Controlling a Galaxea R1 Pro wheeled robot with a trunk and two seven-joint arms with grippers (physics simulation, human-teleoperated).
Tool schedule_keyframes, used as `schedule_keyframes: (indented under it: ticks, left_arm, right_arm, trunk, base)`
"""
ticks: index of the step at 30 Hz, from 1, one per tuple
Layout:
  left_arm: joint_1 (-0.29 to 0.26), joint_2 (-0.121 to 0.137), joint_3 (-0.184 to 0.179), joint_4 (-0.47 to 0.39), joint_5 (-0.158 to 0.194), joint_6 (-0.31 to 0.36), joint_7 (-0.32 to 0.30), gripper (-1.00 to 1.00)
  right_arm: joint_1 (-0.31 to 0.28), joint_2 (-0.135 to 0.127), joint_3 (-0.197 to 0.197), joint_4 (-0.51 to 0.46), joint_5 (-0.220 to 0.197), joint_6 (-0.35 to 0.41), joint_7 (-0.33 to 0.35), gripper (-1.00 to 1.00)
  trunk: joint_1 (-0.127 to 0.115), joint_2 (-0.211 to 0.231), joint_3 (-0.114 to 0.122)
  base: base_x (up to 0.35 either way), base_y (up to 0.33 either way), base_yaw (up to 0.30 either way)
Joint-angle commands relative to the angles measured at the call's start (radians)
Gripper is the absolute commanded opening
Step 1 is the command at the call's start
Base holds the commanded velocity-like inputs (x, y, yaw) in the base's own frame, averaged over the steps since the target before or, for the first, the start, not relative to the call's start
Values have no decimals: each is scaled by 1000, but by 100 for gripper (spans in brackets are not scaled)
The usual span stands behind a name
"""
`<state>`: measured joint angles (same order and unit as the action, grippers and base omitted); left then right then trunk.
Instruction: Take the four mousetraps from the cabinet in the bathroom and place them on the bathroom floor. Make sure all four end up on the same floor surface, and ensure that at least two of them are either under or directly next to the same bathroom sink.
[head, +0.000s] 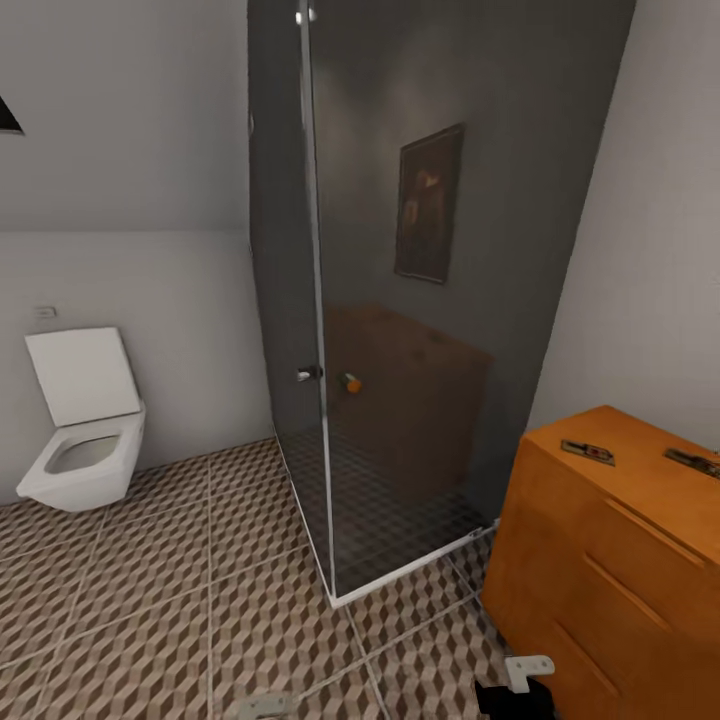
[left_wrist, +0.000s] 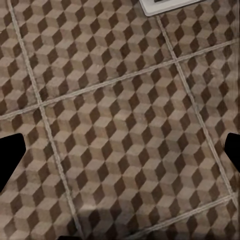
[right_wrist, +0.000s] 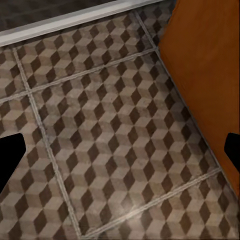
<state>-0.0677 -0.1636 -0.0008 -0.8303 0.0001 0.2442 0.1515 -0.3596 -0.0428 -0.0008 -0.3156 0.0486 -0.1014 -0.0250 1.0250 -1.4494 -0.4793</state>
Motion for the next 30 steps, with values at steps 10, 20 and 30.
schedule_keyframes:
  ticks: [10,20,30]
  left_arm:
    - [0,5,1,-1,-2,5,3,100]
    - [0,12,2,5,-3,-32,2,100]
    - [0,13,2,7,-3,-34,2,100]
  right_arm:
    - [-1,1,-1,1,5,-3,-3,100]
    - [-1,1,-1,1,5,-3,-3,100]
    - [-1,0,-1,1,5,-3,-3,100]
  trunk:
    - [0,-1,-5]
    - [0,-1,-5]
    - [0,-1,-5]
  base:
    - [0,0,-246]
    - [0,0,-262]
    - [0,0,-264]
